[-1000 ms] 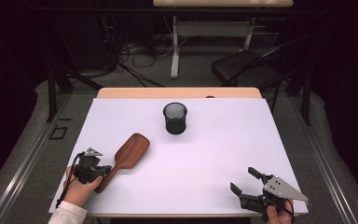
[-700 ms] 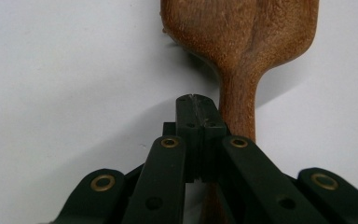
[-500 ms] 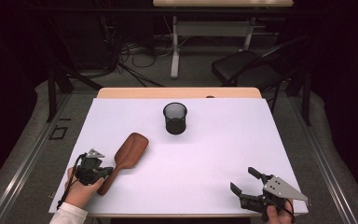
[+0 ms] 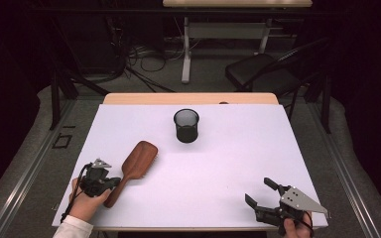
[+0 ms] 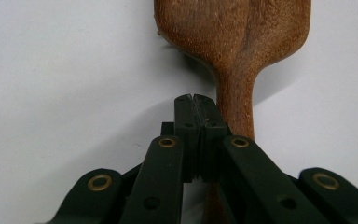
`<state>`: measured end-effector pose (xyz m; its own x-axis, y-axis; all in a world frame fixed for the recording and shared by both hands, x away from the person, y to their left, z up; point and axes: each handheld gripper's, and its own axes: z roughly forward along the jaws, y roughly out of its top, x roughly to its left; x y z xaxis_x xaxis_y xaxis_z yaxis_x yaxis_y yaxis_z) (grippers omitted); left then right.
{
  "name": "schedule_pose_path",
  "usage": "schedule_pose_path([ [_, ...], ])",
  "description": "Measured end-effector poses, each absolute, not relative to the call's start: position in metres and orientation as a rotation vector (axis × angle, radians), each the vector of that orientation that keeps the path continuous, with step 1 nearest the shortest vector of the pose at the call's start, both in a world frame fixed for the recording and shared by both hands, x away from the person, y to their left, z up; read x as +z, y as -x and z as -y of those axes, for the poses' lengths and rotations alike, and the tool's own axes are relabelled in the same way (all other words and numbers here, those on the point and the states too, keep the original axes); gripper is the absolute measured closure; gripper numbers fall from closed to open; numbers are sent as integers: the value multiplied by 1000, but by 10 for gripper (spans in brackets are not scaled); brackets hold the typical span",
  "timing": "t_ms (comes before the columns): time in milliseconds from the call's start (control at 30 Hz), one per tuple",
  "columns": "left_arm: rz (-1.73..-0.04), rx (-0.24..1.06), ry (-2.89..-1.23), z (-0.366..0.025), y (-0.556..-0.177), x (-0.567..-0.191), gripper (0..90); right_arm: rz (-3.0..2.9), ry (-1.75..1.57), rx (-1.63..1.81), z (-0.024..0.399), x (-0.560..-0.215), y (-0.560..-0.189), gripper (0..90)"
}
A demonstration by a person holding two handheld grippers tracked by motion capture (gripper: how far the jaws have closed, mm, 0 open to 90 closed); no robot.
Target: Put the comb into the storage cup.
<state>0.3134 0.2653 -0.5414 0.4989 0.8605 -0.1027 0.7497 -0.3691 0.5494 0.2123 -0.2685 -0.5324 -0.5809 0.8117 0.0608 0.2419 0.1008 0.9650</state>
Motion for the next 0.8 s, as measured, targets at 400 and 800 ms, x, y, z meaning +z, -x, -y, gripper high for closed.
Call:
schedule_pose_path([
  [400,-1332,291,-2189,-270,-314,-540,853,-1890,-1024,1500,268,-532,-212,141],
  [800,-1347,308,-2137,-278,-313,-534,778,-1893,-1018,1498,268,-533,-213,141],
])
